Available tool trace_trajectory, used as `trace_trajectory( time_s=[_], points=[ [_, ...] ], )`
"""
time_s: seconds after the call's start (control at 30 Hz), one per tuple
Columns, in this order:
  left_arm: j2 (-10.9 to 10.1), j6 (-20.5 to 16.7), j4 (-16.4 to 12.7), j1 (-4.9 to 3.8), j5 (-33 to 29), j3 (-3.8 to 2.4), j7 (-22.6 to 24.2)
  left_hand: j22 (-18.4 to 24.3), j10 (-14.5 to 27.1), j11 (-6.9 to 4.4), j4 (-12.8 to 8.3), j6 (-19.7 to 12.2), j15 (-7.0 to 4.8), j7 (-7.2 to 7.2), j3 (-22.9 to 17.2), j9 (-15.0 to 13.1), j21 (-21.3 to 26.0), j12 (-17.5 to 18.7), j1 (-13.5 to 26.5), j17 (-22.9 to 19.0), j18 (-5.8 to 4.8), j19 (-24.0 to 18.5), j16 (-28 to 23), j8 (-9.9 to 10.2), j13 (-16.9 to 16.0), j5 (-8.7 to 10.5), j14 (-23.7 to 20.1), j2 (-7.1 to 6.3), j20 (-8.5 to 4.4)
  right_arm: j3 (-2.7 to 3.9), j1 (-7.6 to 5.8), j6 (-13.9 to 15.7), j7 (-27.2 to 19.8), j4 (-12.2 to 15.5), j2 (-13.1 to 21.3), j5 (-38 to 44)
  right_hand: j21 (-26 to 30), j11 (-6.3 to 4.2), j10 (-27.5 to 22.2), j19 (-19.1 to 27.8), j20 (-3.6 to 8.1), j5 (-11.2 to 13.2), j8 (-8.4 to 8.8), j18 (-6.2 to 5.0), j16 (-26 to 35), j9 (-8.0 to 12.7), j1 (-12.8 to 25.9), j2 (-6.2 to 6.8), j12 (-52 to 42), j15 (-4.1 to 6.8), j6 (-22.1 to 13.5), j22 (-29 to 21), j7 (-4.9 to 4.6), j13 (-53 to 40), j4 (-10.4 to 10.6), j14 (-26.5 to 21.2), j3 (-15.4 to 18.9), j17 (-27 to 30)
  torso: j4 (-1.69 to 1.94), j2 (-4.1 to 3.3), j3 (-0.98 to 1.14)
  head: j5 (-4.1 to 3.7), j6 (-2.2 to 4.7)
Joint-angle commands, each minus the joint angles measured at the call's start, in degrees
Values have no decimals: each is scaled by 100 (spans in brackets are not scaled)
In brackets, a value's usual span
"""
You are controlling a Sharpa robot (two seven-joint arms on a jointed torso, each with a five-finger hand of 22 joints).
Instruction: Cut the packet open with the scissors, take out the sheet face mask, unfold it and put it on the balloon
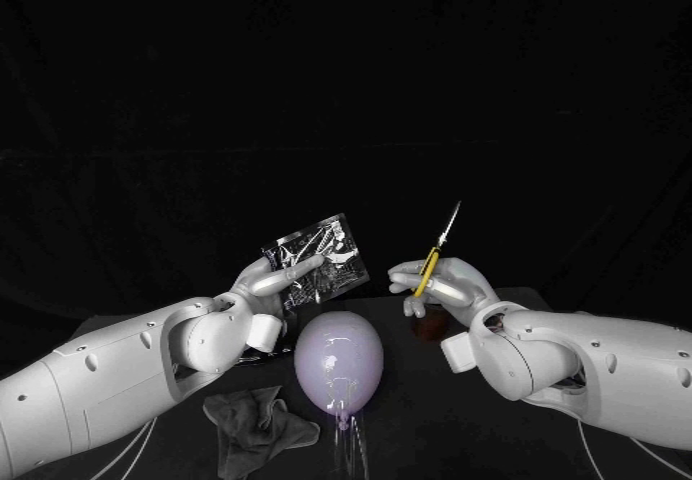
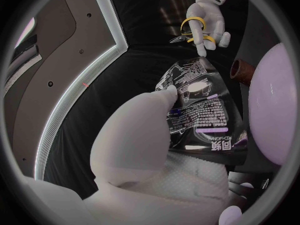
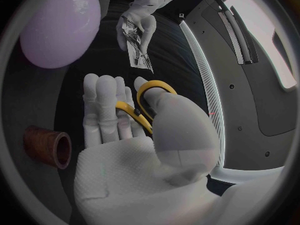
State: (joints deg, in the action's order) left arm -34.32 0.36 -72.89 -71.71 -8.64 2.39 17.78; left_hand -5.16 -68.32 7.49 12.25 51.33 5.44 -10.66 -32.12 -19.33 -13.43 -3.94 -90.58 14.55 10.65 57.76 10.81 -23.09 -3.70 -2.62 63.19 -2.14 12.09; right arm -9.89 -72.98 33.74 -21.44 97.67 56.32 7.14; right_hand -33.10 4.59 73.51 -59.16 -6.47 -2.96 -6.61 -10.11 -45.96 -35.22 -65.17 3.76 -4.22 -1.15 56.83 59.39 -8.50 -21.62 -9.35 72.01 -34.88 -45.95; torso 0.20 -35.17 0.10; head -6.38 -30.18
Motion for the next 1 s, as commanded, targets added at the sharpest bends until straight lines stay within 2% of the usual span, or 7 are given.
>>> trace_trajectory(
  time_s=[0.03, 0.23, 0.3, 0.4, 0.6, 0.7, 1.0],
  points=[
    [6, -65, 26, -24, 175, -12, -102, -5, -32, 5, 12, 60, 8, -7, -36, -137, -31, 5, 55, 5, -13, 36, 28, -27, -4, -21, 33, 19, -13, -10, 120, -401, -52, 93, 64, -59, -26, -165, 506, -82, 42, -11, -91, -61, 33, -25, -186, -132, -190, 193, 188, 1, 111, -13, -126, -10, -41, 22, -10, -1, 9, -43, -58],
    [19, -22, 71, -39, 209, -12, -228, -7, -35, 3, -1, 58, 6, -5, -50, -141, -39, 8, 66, 9, -13, 41, 28, -29, -3, -21, 35, 15, -17, -28, 377, -654, 0, 314, 229, -98, -416, -468, 1281, -540, 312, -38, -404, -18, -475, -291, -331, -330, -913, 472, 551, 157, 421, -369, -201, 703, 162, -378, -21, -1, 24, -124, -152],
    [22, 7, 63, -42, 216, -12, -288, -8, -36, 3, -6, 57, 6, -4, -56, -143, -41, 9, 71, 11, -14, 42, 28, -30, -3, -22, 36, 14, -19, -33, 439, -720, 48, 412, 302, -129, -1865, -612, 1447, -1318, 407, -51, -581, 251, -2213, -527, -185, -294, -4426, 556, 645, 953, 512, -3151, -162, 1340, 326, -2087, -17, 0, 26, -158, -199],
    [32, 45, 49, -44, 241, -12, -364, -8, -36, 3, -6, 57, 6, -4, -56, -143, -41, 9, 71, 11, -14, 42, 28, -30, -3, -22, 36, 14, -19, -41, 472, -815, 185, 489, 371, -88, -3147, -748, 1586, -1871, 524, -370, -1099, 482, -3697, -1359, 184, -266, -8083, 679, 618, 1731, 745, -6386, 44, 1640, 211, -3599, -17, 0, 27, -203, -239],
    [78, 189, 36, -46, 365, -12, -597, -8, -36, 3, -9, 55, 6, -3, -65, -146, -43, 12, 83, 13, -15, 41, 26, -31, -2, -21, 36, 13, -19, -66, 503, -1251, 790, 653, 525, 254, -3898, -859, 1649, -2166, 638, 11, -1844, 606, -4404, -2500, 636, -362, -8578, 781, 657, 2195, 859, -6838, 540, 1799, 239, -4405, -13, 3, 10, -237, -311],
    [109, 284, 49, -46, 432, -12, -756, -10, -38, 3, -15, 54, 4, -4, -80, -149, -49, 15, 94, 17, -15, 45, 26, -32, -1, -22, 39, 13, -23, -88, 510, -1459, 1102, 752, 604, 438, -4013, -841, 1649, -2216, 646, 2, -1755, 630, -4404, -2535, 675, -347, -8578, 778, 497, 2263, 836, -6838, 603, 1799, 223, -4405, -11, 1, 6, -241, -371],
    [288, 490, 194, -83, 542, -16, -1124, -25, -59, 2, -92, 52, -3, -12, -193, -176, -96, 21, 174, 42, -17, 71, 25, -43, 0, -22, 63, -25, -49, -149, 607, -1631, 1528, 1009, 774, 986, -4187, -410, 1649, -2269, 395, 6, -486, 678, -4404, -1626, 814, 104, -8578, 427, -191, 2389, 333, -6838, 718, 1799, 362, -4405, -26, 9, 15, -284, -543]
  ],
)
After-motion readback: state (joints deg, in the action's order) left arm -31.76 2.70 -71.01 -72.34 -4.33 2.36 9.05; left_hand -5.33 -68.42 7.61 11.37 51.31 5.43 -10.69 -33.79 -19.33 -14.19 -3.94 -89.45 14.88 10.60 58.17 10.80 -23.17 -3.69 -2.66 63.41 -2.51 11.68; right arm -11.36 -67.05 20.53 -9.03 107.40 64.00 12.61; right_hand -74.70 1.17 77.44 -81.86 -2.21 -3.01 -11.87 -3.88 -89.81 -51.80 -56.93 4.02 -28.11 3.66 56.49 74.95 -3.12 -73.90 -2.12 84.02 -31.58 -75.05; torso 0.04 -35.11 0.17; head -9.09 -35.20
